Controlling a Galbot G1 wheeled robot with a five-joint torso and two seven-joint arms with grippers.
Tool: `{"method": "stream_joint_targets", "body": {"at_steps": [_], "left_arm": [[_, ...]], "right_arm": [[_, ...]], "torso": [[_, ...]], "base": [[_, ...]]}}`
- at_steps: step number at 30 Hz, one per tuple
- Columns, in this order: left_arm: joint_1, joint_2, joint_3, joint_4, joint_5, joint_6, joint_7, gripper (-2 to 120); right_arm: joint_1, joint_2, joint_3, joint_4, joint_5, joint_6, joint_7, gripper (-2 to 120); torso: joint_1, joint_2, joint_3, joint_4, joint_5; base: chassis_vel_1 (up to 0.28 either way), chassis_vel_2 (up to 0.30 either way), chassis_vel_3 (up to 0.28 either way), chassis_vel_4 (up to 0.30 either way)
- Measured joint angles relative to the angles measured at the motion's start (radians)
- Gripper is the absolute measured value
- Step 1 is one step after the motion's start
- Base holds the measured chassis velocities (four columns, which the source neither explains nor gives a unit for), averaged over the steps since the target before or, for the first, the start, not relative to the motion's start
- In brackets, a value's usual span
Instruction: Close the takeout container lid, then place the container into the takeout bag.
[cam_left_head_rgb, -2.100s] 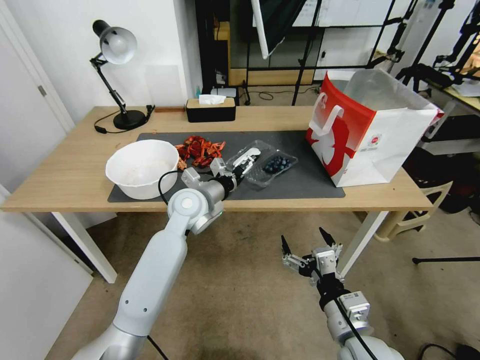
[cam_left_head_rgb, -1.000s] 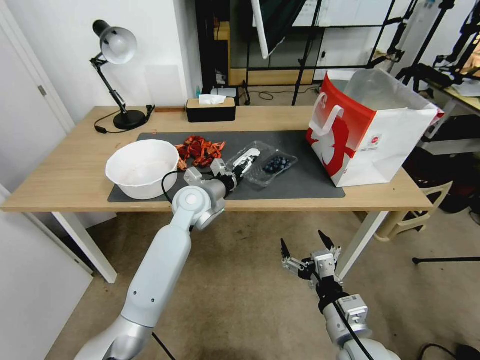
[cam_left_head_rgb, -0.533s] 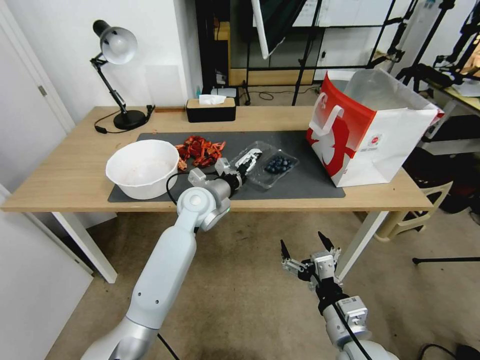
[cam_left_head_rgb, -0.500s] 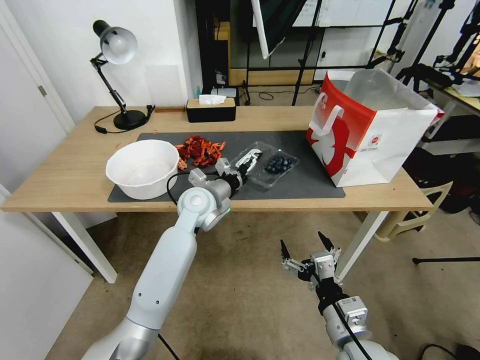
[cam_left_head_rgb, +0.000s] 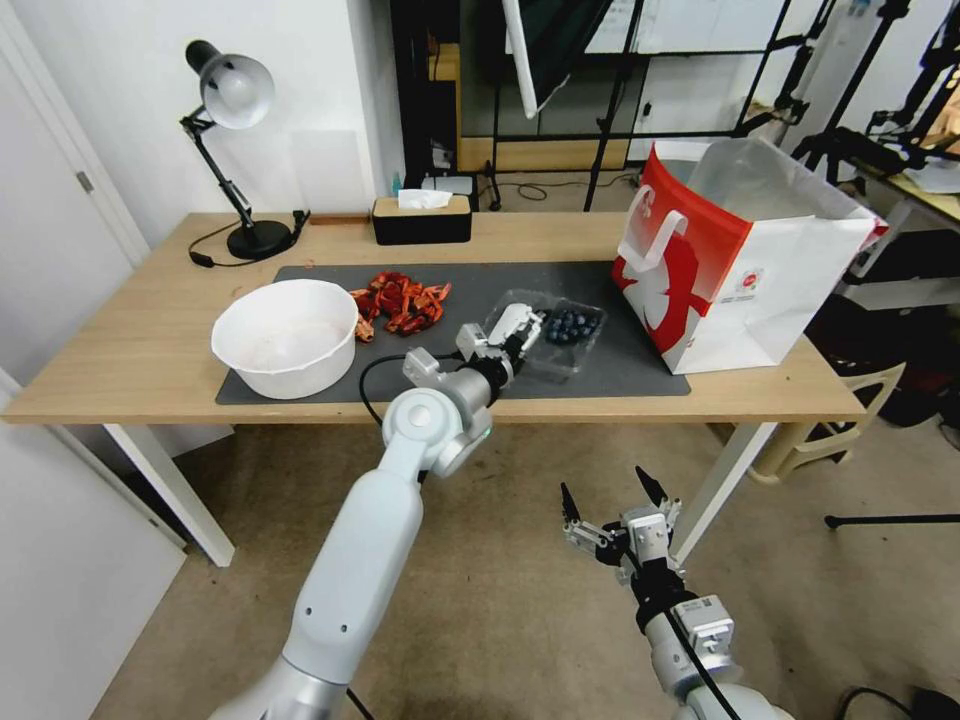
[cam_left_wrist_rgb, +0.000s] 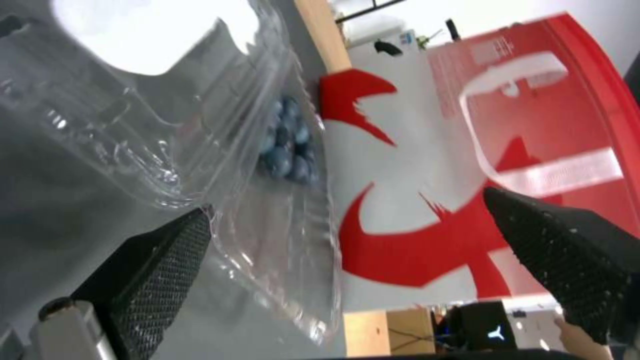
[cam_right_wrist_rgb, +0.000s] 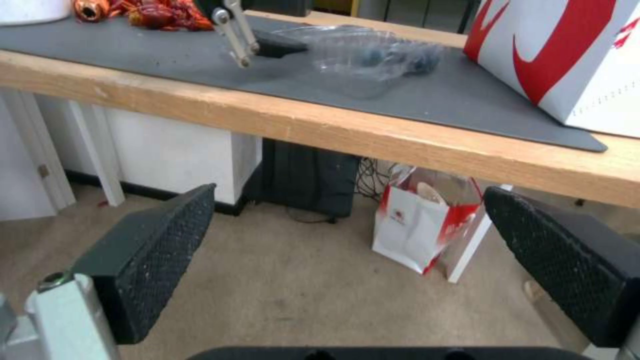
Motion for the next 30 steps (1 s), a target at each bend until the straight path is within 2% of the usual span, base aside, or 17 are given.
{"method": "stream_joint_targets", "body": {"at_steps": [6, 13, 21, 30], "left_arm": [[0.030, -0.040, 0.067, -0.033, 0.050, -0.013, 0.011, 100], [0.041, -0.054, 0.119, -0.020, 0.101, -0.026, 0.016, 100], [0.047, -0.054, 0.128, -0.013, 0.126, -0.057, 0.020, 100], [0.080, -0.053, 0.123, -0.064, 0.121, -0.056, 0.018, 100]], "right_arm": [[0.001, 0.000, 0.001, -0.004, 0.000, 0.003, 0.000, 100], [-0.007, 0.000, 0.004, 0.000, 0.002, 0.008, 0.000, 100], [-0.012, 0.000, 0.007, 0.002, 0.005, 0.016, 0.000, 100], [-0.010, 0.000, 0.000, 0.000, 0.005, 0.017, 0.000, 100]], "torso": [[0.000, 0.000, 0.000, 0.0001, 0.0000], [0.000, 0.000, 0.000, 0.0001, -0.0001], [0.000, 0.000, 0.000, 0.0000, -0.0001], [0.000, 0.000, 0.000, 0.0000, -0.0001]], "base": [[0.000, 0.000, 0.000, 0.000], [0.000, 0.000, 0.000, 0.000], [0.000, 0.000, 0.000, 0.000], [0.000, 0.000, 0.000, 0.000]]}}
